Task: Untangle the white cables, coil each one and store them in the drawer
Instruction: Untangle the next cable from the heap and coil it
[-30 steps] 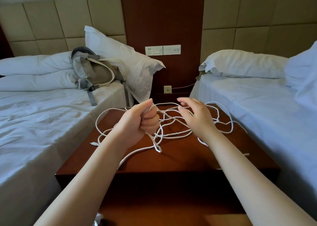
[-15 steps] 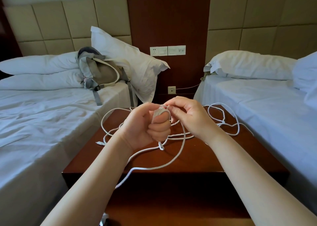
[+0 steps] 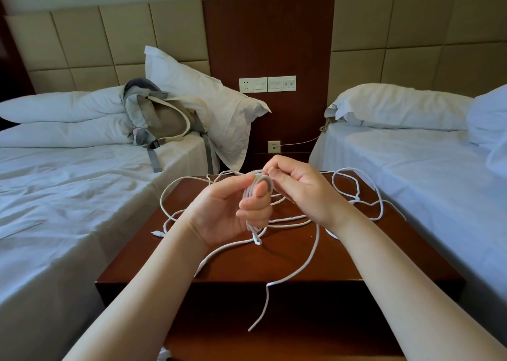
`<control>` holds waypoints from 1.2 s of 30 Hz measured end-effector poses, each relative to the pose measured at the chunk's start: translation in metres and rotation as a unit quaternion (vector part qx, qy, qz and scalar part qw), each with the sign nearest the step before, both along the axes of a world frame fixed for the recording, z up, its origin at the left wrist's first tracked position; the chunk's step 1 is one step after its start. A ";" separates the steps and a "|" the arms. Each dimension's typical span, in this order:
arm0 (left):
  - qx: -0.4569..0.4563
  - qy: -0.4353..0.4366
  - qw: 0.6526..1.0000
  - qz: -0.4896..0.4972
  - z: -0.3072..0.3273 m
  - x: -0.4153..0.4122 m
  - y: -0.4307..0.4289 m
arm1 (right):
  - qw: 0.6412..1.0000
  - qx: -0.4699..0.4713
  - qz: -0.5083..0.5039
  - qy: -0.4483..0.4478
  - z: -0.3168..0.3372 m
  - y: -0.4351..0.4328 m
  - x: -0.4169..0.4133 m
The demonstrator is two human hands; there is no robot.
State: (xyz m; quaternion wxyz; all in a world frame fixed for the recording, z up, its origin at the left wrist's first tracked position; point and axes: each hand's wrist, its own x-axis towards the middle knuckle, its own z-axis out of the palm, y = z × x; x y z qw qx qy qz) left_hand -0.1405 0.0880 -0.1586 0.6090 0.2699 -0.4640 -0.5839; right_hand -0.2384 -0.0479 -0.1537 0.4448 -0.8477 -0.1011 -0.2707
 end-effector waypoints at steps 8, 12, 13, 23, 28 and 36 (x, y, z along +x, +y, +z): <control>0.022 0.008 1.000 -0.018 -0.004 0.007 -0.001 | 0.998 -0.064 -0.030 -0.003 -0.007 0.001 0.005; -0.001 0.010 1.000 -0.028 0.000 0.006 -0.001 | 1.000 -0.020 -0.004 -0.012 -0.004 0.004 0.003; -0.007 0.004 1.000 -0.019 0.001 0.006 -0.001 | 1.000 -0.006 0.004 -0.013 -0.003 0.004 0.003; 0.106 -0.070 0.951 0.283 0.009 -0.005 -0.009 | 0.999 -0.020 -0.025 0.008 -0.007 0.006 0.003; 0.143 -0.097 0.903 0.394 0.009 -0.011 -0.016 | 0.997 -0.031 -0.062 -0.012 -0.010 0.006 0.006; 0.152 -0.162 0.845 0.487 0.013 -0.018 -0.015 | 1.000 -0.012 -0.018 0.020 -0.011 0.010 0.004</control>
